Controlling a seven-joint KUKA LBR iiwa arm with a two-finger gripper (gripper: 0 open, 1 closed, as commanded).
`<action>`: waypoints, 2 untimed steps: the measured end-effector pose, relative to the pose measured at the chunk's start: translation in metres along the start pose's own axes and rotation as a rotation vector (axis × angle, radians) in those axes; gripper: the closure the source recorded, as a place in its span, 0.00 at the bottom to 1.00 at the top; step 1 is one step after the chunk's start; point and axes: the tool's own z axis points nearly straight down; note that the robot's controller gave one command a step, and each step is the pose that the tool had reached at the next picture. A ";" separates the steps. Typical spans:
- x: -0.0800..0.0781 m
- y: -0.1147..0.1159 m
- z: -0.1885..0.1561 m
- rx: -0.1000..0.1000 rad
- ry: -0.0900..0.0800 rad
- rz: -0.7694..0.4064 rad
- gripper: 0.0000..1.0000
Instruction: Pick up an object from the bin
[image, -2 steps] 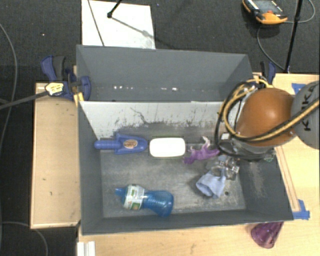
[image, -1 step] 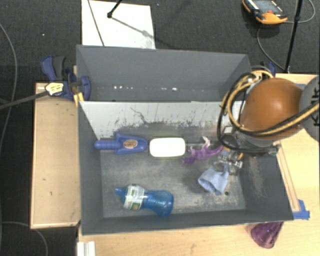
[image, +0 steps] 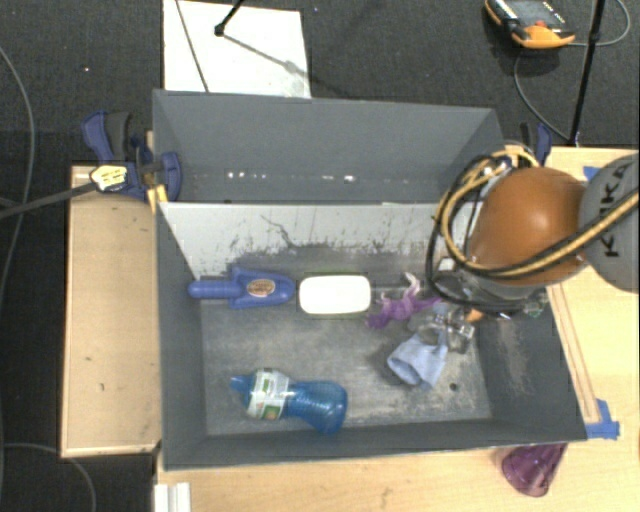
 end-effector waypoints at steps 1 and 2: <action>-0.051 0.048 -0.154 -0.002 -0.002 0.021 1.00; -0.049 0.048 -0.151 -0.008 0.002 0.025 1.00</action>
Offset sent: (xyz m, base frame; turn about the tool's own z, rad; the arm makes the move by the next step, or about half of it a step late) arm 0.0000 0.0000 0.0000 0.0000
